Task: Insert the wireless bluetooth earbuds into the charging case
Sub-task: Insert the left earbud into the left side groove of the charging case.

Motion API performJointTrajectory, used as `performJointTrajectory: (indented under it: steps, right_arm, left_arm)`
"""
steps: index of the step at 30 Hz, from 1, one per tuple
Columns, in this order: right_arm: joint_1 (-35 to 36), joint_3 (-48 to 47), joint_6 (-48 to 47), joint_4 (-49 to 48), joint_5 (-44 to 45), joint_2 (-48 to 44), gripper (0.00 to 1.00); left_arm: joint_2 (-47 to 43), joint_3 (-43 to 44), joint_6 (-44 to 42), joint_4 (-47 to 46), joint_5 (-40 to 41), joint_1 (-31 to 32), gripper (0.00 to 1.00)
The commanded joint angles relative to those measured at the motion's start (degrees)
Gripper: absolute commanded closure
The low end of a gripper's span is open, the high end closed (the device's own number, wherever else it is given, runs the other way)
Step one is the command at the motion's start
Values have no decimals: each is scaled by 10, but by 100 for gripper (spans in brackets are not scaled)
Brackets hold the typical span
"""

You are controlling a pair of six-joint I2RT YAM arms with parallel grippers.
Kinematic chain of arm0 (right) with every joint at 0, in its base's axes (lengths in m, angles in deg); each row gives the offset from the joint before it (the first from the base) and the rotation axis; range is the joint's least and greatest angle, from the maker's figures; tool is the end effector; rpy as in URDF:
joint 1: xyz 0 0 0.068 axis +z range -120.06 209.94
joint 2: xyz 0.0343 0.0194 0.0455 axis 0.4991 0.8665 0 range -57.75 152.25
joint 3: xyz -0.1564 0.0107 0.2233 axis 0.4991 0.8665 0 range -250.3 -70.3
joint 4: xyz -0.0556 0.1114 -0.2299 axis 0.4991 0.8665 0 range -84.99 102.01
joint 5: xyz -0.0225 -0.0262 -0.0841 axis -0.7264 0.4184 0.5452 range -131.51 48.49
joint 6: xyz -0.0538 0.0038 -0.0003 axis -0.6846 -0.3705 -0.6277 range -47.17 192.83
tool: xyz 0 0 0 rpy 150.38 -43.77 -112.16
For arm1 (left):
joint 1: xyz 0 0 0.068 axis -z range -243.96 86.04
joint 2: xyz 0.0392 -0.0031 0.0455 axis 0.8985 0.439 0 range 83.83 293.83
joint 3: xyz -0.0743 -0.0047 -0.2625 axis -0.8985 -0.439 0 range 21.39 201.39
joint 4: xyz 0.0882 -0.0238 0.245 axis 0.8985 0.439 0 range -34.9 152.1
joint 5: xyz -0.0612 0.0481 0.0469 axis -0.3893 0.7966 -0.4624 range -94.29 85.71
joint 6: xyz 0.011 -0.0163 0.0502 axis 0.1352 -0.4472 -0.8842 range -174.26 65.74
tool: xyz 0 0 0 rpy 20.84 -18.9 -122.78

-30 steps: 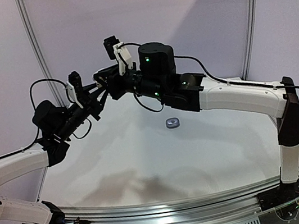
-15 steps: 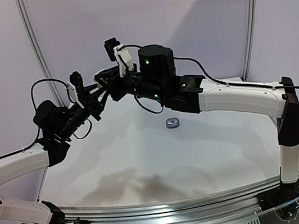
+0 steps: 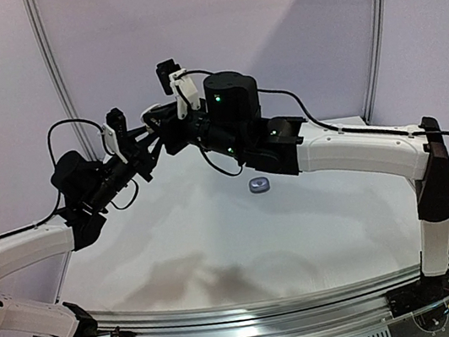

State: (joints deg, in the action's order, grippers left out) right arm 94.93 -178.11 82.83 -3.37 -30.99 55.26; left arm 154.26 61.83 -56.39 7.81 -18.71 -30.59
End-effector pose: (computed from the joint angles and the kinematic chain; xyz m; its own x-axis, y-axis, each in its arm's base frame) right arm 0.2095 0.4337 0.4000 -0.1182 0.1504 -0.9815 -0.8056 0.5634 0.1833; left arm 0.2268 -0.1600 0.3241 0.2753 -0.1383 -0.9514 0.7215 0.6837 0.1095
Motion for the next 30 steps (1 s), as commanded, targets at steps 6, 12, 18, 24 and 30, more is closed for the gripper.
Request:
performJointTrajectory:
  steps: [6, 12, 18, 24, 30]
  right_arm:
    - [9, -7, -17, 59, -1, 33, 81]
    - [9, -8, -14, 65, 2, 34, 78]
    - [8, -11, -23, 64, 15, 31, 78]
    - [9, -47, -27, 69, 20, 39, 79]
    - [9, -50, -26, 97, 22, 43, 80]
  left_arm:
    - [-5, 10, -1, -31, 11, -1, 100]
    - [-7, 10, -1, -30, 11, -1, 100]
    - [-5, 11, 4, -30, 1, -1, 100]
    - [-6, 10, -15, -22, -44, -1, 100]
    - [-9, 8, -46, -23, -30, -1, 100]
